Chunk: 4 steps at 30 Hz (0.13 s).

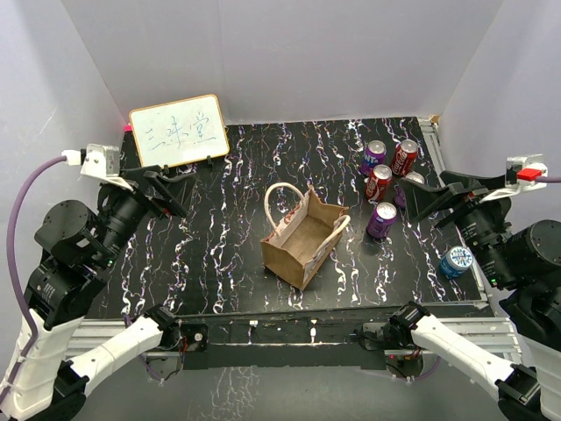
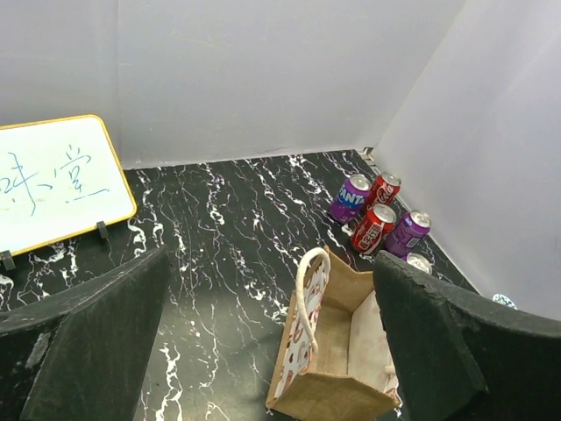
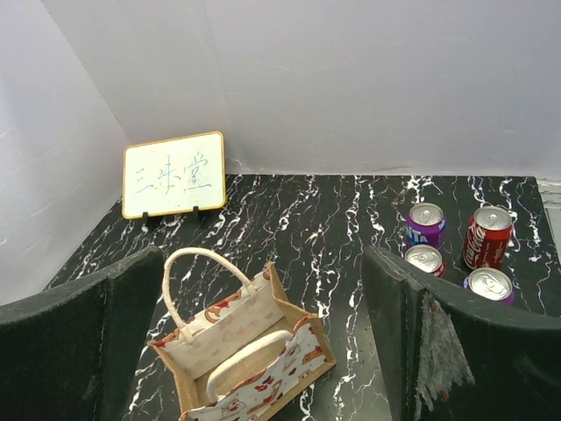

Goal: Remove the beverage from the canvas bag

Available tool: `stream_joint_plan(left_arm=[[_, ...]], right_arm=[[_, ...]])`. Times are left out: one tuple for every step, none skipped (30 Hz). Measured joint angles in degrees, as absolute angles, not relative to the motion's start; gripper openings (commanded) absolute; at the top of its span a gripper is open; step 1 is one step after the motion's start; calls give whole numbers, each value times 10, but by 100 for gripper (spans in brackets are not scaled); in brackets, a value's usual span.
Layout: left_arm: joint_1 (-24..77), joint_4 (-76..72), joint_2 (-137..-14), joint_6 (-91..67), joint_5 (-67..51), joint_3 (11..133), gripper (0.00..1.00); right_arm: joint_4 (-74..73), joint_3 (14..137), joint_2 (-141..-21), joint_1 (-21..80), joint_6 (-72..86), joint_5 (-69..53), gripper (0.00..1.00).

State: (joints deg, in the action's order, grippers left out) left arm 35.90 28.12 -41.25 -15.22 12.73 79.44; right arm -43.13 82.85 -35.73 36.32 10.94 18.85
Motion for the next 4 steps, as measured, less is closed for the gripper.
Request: stream_joint_plan(left_arm=[[359,281,-412,-152,128,793,97],[359,281,-412,-152,128,791,97],[359,281,-411,-152,128,789,97],[359,281,-411,-152,129,786,97]], right_arm=[[-431,828,-357,363,110,190,98],[-431,828,-357,363,110,190,98],[-431,828,-357,363,110,190,98],[-431,828,-357,363,110,189,98]])
